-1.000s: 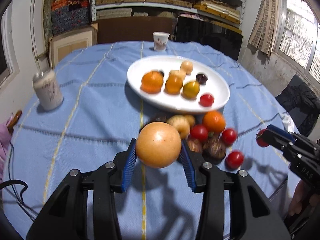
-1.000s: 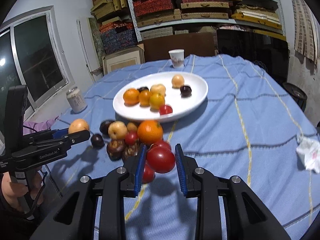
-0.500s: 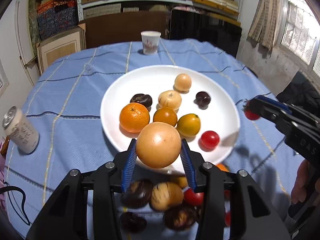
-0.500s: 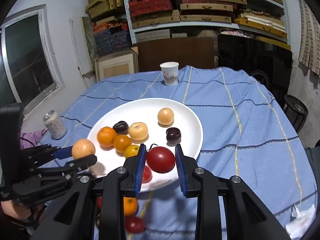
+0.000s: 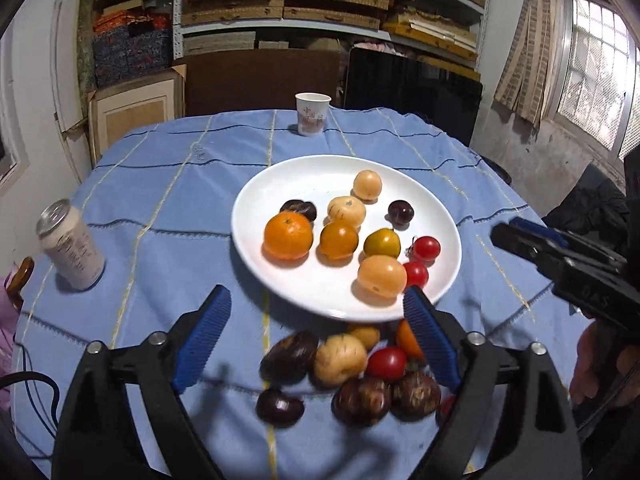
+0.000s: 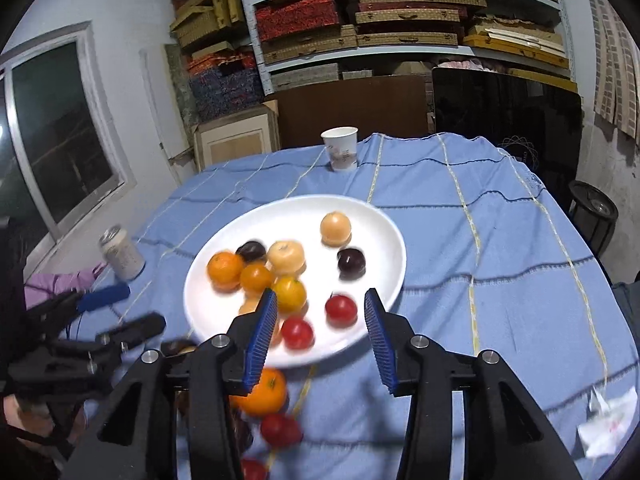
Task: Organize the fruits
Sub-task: 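Grasp a red tomato with the right tool while the left moves to a dark plum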
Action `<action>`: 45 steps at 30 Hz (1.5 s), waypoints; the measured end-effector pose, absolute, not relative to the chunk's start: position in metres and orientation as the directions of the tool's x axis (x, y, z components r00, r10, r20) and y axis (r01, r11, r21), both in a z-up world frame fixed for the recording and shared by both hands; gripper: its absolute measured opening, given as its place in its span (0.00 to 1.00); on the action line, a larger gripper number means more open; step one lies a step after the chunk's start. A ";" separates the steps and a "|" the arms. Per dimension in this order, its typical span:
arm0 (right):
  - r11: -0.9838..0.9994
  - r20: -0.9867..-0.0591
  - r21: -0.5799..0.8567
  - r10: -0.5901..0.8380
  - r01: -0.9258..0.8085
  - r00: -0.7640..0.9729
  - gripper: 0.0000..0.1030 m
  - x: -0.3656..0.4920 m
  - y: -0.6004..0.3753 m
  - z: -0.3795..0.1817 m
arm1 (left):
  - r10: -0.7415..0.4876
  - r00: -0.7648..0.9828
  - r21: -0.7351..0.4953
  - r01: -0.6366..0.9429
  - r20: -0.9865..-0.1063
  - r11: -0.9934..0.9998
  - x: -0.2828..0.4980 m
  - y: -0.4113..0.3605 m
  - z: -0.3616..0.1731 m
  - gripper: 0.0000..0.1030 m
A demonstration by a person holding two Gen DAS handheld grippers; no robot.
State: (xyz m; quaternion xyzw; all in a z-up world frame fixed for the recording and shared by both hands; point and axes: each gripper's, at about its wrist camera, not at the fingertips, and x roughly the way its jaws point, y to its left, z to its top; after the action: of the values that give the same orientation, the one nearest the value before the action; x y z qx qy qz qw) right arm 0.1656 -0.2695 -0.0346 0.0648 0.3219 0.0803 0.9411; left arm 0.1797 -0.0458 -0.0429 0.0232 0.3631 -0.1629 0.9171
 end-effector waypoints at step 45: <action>0.949 -0.705 0.258 0.313 -0.182 0.636 0.30 0.095 -0.228 -0.107 | -0.159 0.581 -0.006 0.257 -0.798 0.966 0.161 -0.022 -0.113 0.67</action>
State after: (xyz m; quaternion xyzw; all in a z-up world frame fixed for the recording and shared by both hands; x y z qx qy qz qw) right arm 0.0948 -0.2281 -0.1071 0.0815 0.4037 0.1373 0.9009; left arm 0.1615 -0.0217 -0.1128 0.0552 0.4426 -0.1172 0.8873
